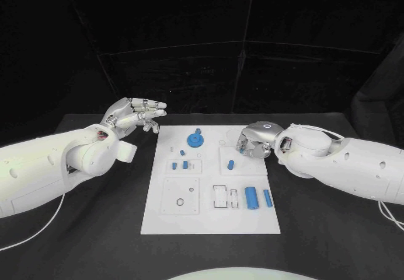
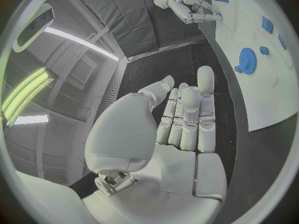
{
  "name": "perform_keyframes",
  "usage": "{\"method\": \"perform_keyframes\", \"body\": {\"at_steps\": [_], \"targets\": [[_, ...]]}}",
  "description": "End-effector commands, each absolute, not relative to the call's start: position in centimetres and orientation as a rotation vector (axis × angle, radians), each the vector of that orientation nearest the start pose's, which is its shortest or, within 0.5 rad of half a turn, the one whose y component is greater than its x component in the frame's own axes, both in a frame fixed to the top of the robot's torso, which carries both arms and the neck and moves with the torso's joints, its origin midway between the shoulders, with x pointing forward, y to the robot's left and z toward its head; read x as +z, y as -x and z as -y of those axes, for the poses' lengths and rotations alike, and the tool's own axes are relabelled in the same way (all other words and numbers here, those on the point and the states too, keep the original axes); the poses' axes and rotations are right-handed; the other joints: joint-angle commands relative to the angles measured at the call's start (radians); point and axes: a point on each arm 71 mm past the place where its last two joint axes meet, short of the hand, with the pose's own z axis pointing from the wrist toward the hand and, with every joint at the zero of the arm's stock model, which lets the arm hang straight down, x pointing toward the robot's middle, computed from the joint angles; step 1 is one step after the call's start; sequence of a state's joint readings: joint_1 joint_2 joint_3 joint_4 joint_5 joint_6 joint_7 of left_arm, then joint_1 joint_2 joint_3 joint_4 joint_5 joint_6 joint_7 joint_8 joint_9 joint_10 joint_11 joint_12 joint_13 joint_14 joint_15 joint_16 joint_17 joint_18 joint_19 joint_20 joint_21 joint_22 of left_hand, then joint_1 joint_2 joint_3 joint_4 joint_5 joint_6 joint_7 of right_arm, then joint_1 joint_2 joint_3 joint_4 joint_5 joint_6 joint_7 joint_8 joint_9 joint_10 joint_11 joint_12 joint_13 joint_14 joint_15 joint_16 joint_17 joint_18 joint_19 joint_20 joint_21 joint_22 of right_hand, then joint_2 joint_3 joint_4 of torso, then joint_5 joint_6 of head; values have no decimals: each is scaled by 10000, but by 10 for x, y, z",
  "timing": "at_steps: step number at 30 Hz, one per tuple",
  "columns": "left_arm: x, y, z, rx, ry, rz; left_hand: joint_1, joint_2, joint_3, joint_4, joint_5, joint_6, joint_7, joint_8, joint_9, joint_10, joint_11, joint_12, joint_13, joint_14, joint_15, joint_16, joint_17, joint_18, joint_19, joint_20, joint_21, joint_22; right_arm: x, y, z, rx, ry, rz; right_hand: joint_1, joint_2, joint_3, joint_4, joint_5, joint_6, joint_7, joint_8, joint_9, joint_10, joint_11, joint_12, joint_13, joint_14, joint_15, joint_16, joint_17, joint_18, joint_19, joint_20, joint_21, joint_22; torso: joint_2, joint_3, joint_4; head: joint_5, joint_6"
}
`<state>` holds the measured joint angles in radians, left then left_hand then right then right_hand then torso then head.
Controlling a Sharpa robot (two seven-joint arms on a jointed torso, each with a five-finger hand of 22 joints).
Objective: Assemble the parts on the task board
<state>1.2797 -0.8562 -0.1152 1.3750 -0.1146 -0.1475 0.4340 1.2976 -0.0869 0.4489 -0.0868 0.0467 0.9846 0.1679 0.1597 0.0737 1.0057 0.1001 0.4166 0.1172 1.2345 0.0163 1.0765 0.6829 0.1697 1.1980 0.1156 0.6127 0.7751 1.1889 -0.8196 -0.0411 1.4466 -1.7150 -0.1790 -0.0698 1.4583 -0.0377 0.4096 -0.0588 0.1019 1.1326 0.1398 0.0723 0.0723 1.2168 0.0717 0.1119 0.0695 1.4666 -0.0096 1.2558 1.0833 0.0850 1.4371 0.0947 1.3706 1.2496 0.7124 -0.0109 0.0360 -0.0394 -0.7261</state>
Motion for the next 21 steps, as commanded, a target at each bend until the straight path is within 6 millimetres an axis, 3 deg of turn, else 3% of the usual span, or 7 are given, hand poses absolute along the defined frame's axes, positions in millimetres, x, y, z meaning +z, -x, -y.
{"method": "perform_keyframes", "body": {"at_steps": [1, 21], "targets": [[-167, -516, -253, -15415, 9076, -14455, 17, 66, -7, -33, 55, -12, 40, 34, -14, -39, 0, 26, 8, -45, -2, -58, -10, 133, -77, -2, -11, -9, -198, -493, 206, 5011, 4000, -16697, -115, -36, 166, -63, -20, 87, 18, -40, -9, 71, -9, -46, -8, 306, -27, 65, -20, -178, 37, -13, 53, 21, -8, -2, -2, 10, 4], [-168, -517, -255, -15271, 9160, -14514, 26, 64, -10, -47, 53, -14, 50, 48, -14, -58, 7, 63, 17, -47, 0, -52, -14, 133, -74, -1, -31, -26, -178, -475, 217, 5783, 2983, -16256, -431, -212, 525, -170, -52, 71, 44, -52, -13, 75, 14, -108, -4, 293, -18, 131, -44, -182, 31, -2, 97, 71, -9, -19, -2, -4, 37]]}}
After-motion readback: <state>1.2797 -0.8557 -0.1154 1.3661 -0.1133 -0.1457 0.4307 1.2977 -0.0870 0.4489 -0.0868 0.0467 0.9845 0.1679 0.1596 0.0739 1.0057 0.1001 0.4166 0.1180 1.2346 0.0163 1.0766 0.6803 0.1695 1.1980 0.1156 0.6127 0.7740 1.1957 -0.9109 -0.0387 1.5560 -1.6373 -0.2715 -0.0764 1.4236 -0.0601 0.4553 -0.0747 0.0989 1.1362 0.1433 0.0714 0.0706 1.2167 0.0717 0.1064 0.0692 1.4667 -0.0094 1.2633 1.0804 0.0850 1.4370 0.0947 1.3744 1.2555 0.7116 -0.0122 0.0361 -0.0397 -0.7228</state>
